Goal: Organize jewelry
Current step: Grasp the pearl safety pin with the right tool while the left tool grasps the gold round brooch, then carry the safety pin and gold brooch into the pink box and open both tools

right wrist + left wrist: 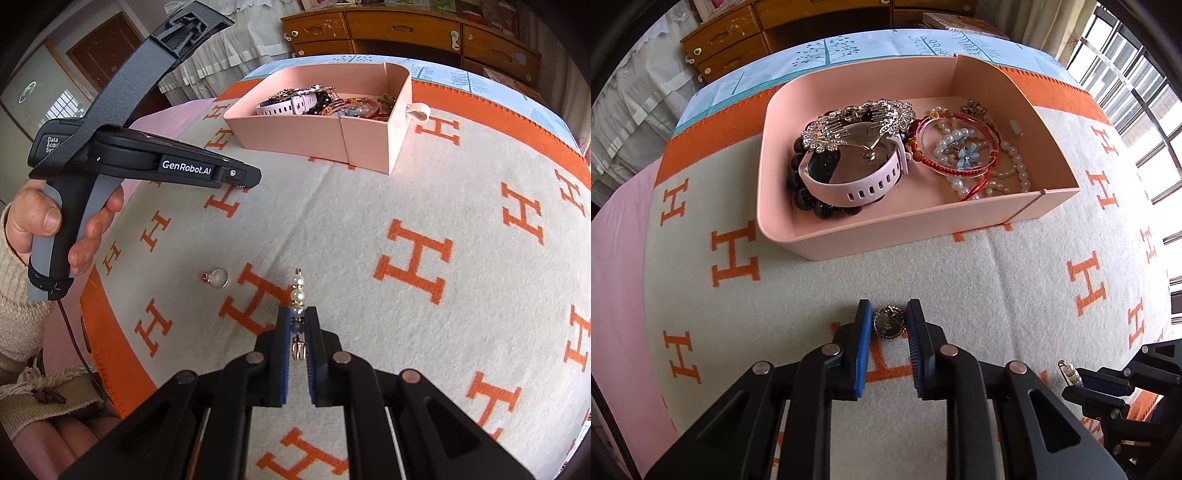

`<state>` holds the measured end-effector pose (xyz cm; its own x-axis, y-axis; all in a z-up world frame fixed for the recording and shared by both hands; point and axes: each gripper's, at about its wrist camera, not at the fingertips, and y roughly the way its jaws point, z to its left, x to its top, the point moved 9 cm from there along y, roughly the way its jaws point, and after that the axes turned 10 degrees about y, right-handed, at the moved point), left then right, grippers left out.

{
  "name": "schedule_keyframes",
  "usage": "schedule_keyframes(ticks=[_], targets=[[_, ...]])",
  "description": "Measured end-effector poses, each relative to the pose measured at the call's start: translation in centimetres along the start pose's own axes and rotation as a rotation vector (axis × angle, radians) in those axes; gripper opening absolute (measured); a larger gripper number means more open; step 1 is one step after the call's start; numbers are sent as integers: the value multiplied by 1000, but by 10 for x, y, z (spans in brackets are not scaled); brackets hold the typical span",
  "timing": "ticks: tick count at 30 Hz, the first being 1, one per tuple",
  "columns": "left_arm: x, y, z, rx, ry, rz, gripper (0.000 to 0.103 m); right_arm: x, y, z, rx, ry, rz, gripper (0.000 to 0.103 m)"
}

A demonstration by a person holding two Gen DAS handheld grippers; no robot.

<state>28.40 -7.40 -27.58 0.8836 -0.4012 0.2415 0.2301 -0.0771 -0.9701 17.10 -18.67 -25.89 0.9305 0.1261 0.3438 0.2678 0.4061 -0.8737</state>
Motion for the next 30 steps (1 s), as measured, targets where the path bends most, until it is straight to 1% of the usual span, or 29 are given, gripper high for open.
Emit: schedule_keyframes(ticks=[3,5,8,11,14,17,21,25,28,30], targets=[[-1,-3,-6,-9,-4,-5,16,1,-3,1,-1,2,-7,7],[-2,-12,-11,-20,-2,-22,16,4,-5,3,-4,2,-18,7],[-1,-34,-17,-37,8,-61,16,12,-15,6,-14,-3,-44,7],[7,-64,-22,-45,26,-111,16,27,-29,8,-34,-9,-82,7],[22,-96,-24,-35,43,-168,16,51,-50,13,-49,-12,-138,7],[45,-126,-21,-17,46,-224,16,83,-75,21,-55,-12,-207,7],[75,-149,-12,-17,20,-281,17,131,-99,28,-58,12,-284,7],[97,-138,1,-65,-38,-282,17,171,-100,21,-70,63,-320,8],[104,-111,5,-94,-69,-250,17,190,-84,6,-63,129,-308,8],[105,-93,6,-113,-81,-230,17,199,-68,-4,-57,164,-279,8]])
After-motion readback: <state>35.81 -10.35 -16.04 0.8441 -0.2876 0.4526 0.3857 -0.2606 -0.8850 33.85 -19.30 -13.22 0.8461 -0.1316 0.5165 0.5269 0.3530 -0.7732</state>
